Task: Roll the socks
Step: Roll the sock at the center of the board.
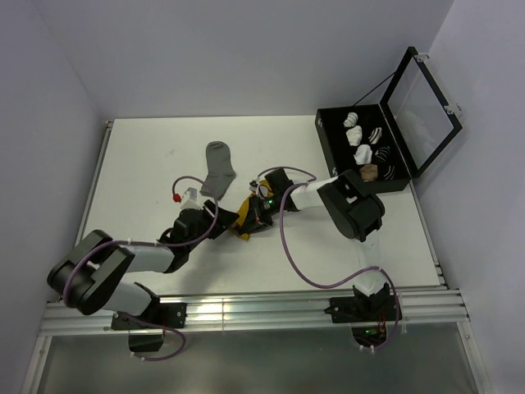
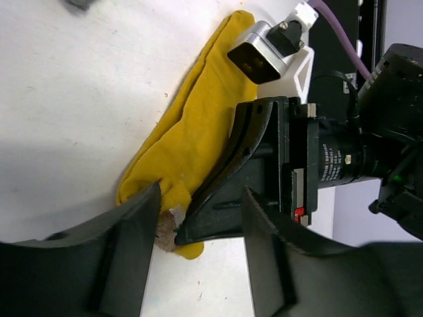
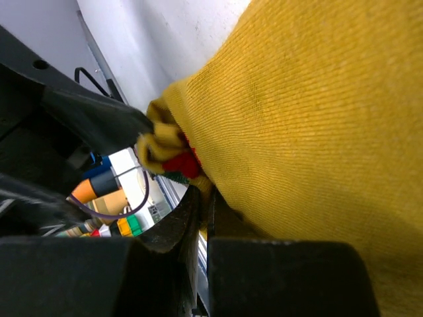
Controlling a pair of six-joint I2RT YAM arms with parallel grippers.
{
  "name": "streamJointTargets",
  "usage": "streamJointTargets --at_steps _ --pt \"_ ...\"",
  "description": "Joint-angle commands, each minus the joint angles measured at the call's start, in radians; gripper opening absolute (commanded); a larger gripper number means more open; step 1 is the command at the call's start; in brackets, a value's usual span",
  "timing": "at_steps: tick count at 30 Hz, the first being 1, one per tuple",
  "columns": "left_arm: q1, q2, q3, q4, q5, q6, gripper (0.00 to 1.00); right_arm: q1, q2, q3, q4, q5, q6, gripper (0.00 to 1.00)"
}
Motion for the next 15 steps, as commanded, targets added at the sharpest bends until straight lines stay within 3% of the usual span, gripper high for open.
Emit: streamJointTargets --at_steps 1,5,8,15 --pt "-0.009 -0.121 0.023 -0.193 -0.078 0.011 0.59 -0.01 0.034 -0.015 -0.026 0.061 -0.024 0.0" --pt "-0.011 -0.226 0.167 -0.621 -0.236 0.002 0.63 -0.009 0.006 -0.009 -0.066 0.116 -0.059 0.0" --pt "-0.011 -0.193 0.272 -0.869 -0.247 -0.05 0.62 -0.009 -0.009 -0.015 -0.069 0.138 -0.06 0.0" --pt "-0.029 -0.083 0.313 -0.885 -0.108 -0.15 0.6 -0.006 -0.011 -0.019 -0.051 0.151 -0.049 0.0"
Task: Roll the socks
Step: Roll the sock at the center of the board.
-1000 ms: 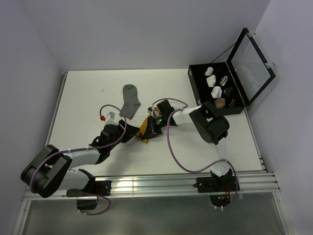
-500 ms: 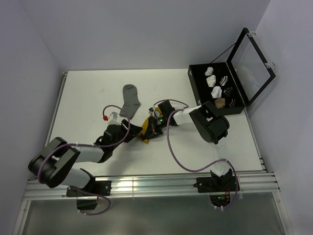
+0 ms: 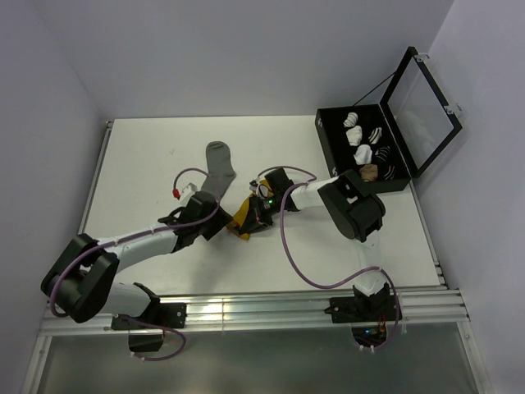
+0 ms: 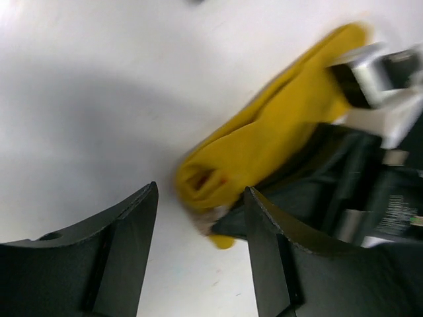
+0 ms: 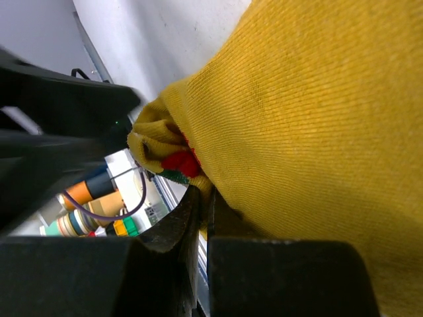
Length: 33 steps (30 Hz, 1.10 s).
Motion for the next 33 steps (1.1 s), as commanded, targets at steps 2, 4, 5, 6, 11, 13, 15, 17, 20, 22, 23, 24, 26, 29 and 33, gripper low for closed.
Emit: streamJointTargets --at_steps 2,4,5,6,11,13,15,17,20,22,23,24,26,29,33 --pt "-0.026 0.033 0.013 -0.106 0.038 -0.078 0.59 -0.006 -0.009 -0.015 -0.051 0.143 -0.041 0.0" --pt "-0.032 0.024 0.016 -0.115 0.026 -0.085 0.58 -0.004 -0.011 -0.012 -0.054 0.148 -0.046 0.0" --pt "-0.037 0.018 0.016 -0.116 0.024 -0.088 0.58 -0.004 -0.011 -0.012 -0.053 0.148 -0.046 0.0" --pt "-0.04 0.013 0.016 -0.118 0.021 -0.091 0.58 -0.003 -0.013 -0.01 -0.053 0.149 -0.046 0.0" --pt "-0.049 -0.015 -0.015 -0.067 -0.009 -0.108 0.57 0.002 -0.006 -0.01 -0.05 0.146 -0.046 0.0" --pt "-0.051 -0.031 -0.027 -0.038 -0.017 -0.113 0.57 0.0 -0.006 -0.009 -0.05 0.145 -0.047 0.0" --pt "-0.057 -0.05 -0.044 -0.015 -0.032 -0.108 0.57 0.002 -0.003 -0.004 -0.051 0.143 -0.049 0.0" --pt "-0.069 -0.085 -0.058 0.03 -0.061 -0.105 0.57 0.002 -0.006 -0.002 -0.05 0.143 -0.047 0.0" --pt "-0.074 -0.097 -0.082 0.089 -0.052 -0.093 0.57 0.003 -0.005 0.001 -0.051 0.142 -0.047 0.0" --pt "-0.074 -0.085 -0.091 0.103 -0.045 -0.087 0.57 0.003 -0.003 -0.001 -0.05 0.142 -0.046 0.0" --pt "-0.074 -0.081 -0.091 0.111 -0.043 -0.084 0.57 0.003 -0.005 -0.001 -0.048 0.142 -0.046 0.0" --pt "-0.072 -0.065 -0.088 0.109 -0.043 -0.081 0.57 0.003 -0.002 -0.001 -0.05 0.142 -0.046 0.0" --pt "-0.074 -0.048 -0.087 0.114 -0.04 -0.078 0.56 0.003 -0.002 -0.001 -0.045 0.138 -0.044 0.0" --pt "-0.074 -0.012 -0.078 0.115 -0.034 -0.075 0.56 0.002 0.0 -0.001 -0.045 0.137 -0.046 0.0" --pt "-0.074 0.033 -0.067 0.109 -0.028 -0.073 0.55 0.002 -0.005 -0.004 -0.045 0.137 -0.046 0.0"
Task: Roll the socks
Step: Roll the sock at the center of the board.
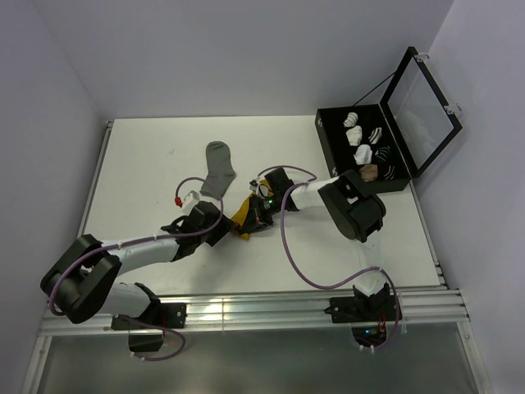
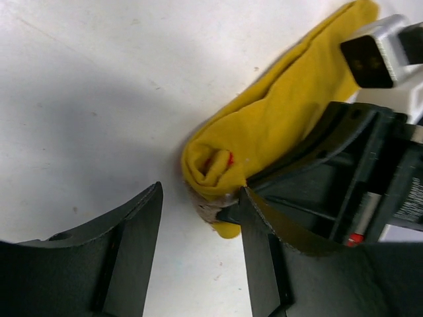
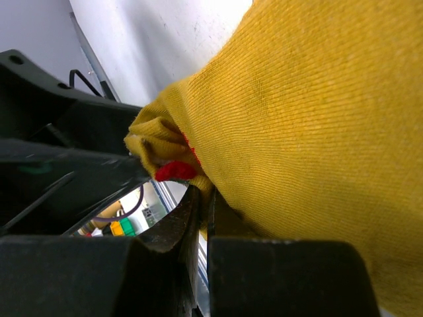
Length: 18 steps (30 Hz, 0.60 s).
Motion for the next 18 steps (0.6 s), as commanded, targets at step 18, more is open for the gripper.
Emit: streamJointTargets --at_steps 18 --pt "-0.004 0.146 0.068 -0.041 -0.044 0.008 0.51 0.002 -0.005 -0.017 -0.039 0.133 -0.049 0.0"
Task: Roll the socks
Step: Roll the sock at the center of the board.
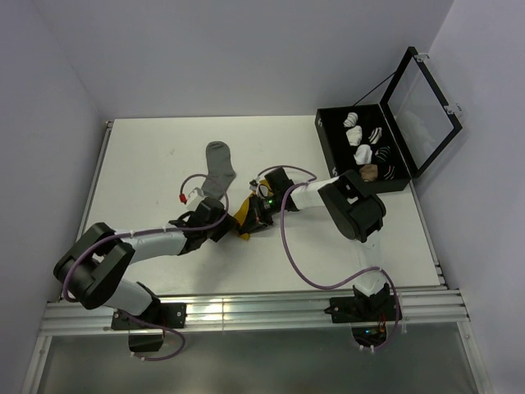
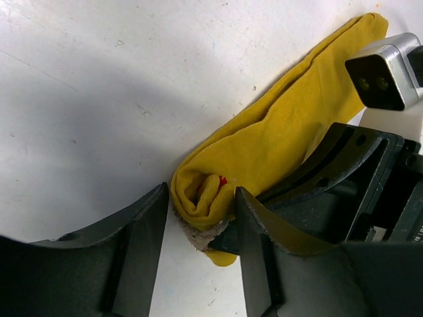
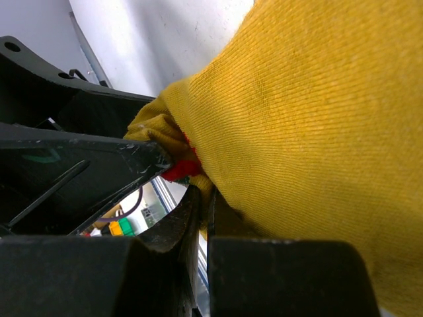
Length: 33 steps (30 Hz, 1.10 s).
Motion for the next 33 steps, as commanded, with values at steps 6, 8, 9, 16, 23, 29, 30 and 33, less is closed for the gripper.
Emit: streamJointTargets --at_steps 6,8,9,16,23,29,30,33 --pt "-0.005 0.019 -0.005 -0.077 -0.011 -0.012 0.47 0.0 -0.008 -0.015 -0.04 0.14 -0.046 0.0" --pt "-0.005 0.005 -0.014 -0.079 -0.014 -0.012 0.45 0.0 -0.008 -0.015 -0.036 0.14 -0.041 0.0" --pt "-0.005 0.002 -0.015 -0.082 -0.016 -0.012 0.43 0.0 -0.006 -0.015 -0.034 0.142 -0.04 0.0" --pt "-0.005 0.028 0.025 -0.126 -0.011 0.01 0.19 0.011 -0.078 -0.028 -0.057 0.226 -0.116 0.08" --pt "-0.004 0.091 0.142 -0.253 0.007 0.075 0.0 0.069 -0.3 -0.133 0.041 0.428 -0.234 0.38" --pt "-0.004 0.146 0.265 -0.394 0.032 0.149 0.0 0.208 -0.474 -0.256 0.16 0.698 -0.394 0.43" --pt "-0.004 0.154 0.292 -0.408 0.035 0.158 0.0 0.227 -0.489 -0.271 0.182 0.745 -0.414 0.43" --pt "-0.001 0.178 0.338 -0.456 0.044 0.198 0.0 0.29 -0.535 -0.337 0.266 0.838 -0.48 0.48"
